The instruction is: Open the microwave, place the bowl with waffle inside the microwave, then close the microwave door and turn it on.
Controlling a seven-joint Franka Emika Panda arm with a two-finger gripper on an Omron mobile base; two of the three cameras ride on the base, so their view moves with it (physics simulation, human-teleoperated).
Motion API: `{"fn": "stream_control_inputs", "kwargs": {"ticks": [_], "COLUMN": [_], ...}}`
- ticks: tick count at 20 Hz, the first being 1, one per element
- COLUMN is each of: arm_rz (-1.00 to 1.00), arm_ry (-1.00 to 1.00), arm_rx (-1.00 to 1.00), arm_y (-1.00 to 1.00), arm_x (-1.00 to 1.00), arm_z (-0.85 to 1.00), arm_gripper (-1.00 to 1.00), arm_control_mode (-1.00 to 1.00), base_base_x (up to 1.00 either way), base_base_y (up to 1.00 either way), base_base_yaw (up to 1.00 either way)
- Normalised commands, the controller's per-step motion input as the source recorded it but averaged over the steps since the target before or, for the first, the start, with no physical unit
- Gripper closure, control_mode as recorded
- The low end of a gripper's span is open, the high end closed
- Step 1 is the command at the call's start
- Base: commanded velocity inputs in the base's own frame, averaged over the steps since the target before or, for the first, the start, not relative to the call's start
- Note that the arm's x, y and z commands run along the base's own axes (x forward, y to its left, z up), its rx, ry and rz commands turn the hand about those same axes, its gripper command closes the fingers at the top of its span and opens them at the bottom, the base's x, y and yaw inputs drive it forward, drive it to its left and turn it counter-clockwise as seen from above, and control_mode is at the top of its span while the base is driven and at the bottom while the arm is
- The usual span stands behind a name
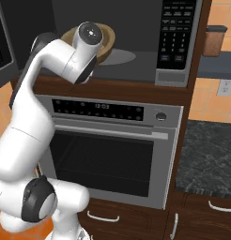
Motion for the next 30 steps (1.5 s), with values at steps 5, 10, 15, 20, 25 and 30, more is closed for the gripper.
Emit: {"fn": "stream_control_inputs", "kwargs": {"ticks": [5, 10, 15, 20, 25, 30], "arm_rz": [0.0, -0.02, 0.0, 0.0, 0.0, 0.0], "arm_ry": [0.0, 0.0, 0.0, 0.0, 0.0, 0.0], "arm_rx": [0.06, 0.0, 0.0, 0.0, 0.0, 0.0], "arm_y": [0.0, 0.0, -0.06, 0.0, 0.0, 0.0], "arm_x": [0.7, 0.34, 0.27, 0.26, 0.0, 0.0], "arm_z": [0.1, -0.17, -0.32, -0.08, 0.0, 0.0], "arm_gripper": [1.0, 1.0, 1.0, 1.0, -1.0, -1.0], "arm_control_mode": [-1.0, -1.0, -1.0, -1.0, -1.0, -1.0], "base_base_x": [0.0, 0.0, 0.0, 0.0, 0.0, 0.0], "base_base_y": [0.0, 0.0, 0.0, 0.0, 0.0, 0.0], "base_base_yaw": [0.0, 0.0, 0.0, 0.0, 0.0, 0.0]}}
